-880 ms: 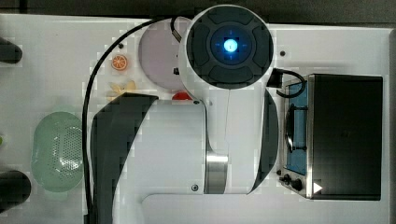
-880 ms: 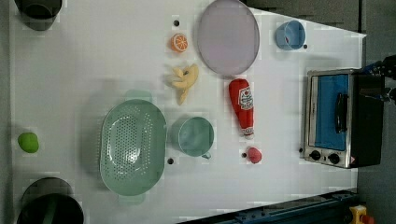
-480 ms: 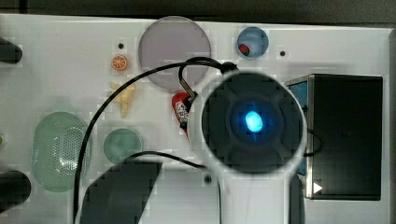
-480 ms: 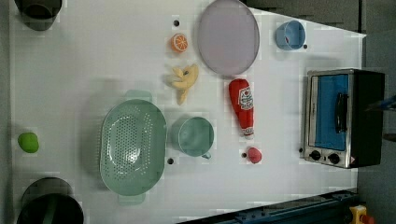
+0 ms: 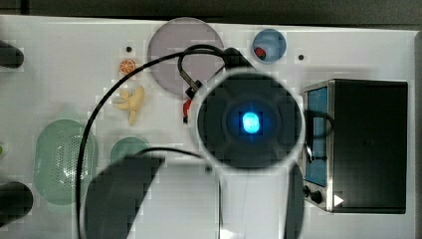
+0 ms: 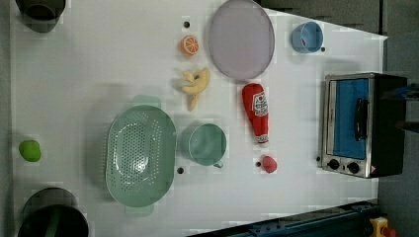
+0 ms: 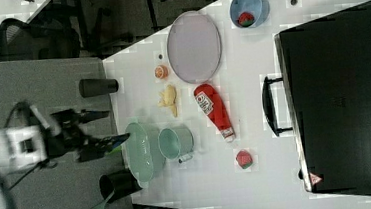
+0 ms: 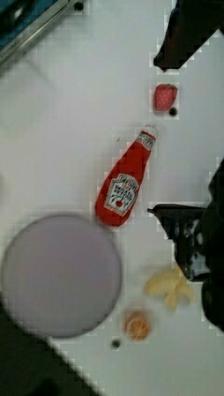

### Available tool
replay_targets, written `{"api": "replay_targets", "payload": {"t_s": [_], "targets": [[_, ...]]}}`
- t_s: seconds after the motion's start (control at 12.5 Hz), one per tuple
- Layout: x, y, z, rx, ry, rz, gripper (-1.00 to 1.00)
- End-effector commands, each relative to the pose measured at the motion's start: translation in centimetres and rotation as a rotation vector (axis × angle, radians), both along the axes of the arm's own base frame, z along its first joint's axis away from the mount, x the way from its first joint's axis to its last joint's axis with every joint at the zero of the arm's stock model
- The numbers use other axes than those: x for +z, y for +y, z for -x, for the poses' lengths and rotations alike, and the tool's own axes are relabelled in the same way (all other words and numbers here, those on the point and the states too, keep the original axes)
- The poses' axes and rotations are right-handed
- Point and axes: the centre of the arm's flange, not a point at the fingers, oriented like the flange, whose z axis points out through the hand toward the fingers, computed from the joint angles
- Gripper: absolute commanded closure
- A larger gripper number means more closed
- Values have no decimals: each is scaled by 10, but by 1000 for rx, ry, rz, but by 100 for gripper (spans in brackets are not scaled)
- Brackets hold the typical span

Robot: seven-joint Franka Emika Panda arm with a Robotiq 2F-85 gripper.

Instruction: Pick Ketchup from the table and place it in strainer.

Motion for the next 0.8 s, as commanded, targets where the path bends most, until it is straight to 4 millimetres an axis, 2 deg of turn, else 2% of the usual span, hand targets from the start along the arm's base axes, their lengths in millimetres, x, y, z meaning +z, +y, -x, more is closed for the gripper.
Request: {"api": "replay_targets", "payload": {"t_s": [0.08,0.4,0.8], "targets": [[-91,5,-18,227,135,-22,-100],[-157,16,-30,532,106,-34,-100],[-244,23,-29,803,79,-48,-100]]}}
